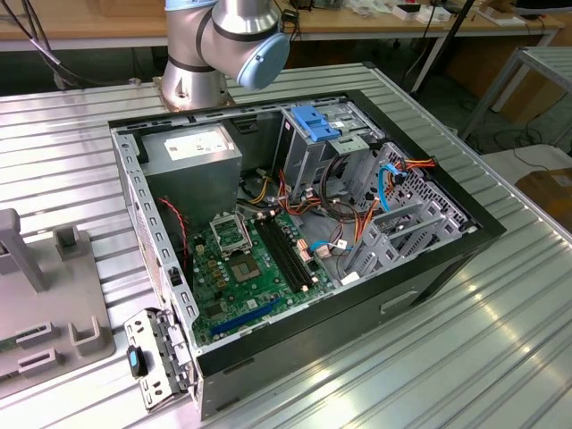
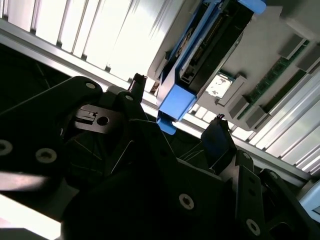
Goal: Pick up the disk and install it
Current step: 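Pick up the disk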
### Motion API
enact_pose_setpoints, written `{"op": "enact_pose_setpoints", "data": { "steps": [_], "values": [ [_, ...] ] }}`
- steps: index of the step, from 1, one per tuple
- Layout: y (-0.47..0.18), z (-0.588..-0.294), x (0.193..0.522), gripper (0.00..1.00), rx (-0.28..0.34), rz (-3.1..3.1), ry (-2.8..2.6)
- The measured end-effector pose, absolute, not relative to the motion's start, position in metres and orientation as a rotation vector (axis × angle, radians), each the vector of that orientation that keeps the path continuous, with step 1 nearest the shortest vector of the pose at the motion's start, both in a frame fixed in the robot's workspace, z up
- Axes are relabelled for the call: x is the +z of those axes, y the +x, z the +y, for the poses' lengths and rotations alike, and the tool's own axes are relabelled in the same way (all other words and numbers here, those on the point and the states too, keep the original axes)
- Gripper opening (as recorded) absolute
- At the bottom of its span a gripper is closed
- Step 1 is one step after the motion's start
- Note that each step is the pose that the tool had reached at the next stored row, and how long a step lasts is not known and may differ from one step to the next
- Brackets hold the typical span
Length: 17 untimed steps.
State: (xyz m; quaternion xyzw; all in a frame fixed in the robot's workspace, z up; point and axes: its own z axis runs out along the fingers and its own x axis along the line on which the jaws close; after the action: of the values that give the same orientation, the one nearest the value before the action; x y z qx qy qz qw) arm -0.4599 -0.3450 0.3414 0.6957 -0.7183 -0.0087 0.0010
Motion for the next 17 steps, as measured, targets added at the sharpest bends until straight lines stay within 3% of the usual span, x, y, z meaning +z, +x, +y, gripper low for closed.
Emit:
{"op": "enact_pose_setpoints", "data": {
  "steps": [17],
  "values": [
    [-0.46,-0.345,0.31,0.72,-0.027,-2.255,2.184]
  ]
}}
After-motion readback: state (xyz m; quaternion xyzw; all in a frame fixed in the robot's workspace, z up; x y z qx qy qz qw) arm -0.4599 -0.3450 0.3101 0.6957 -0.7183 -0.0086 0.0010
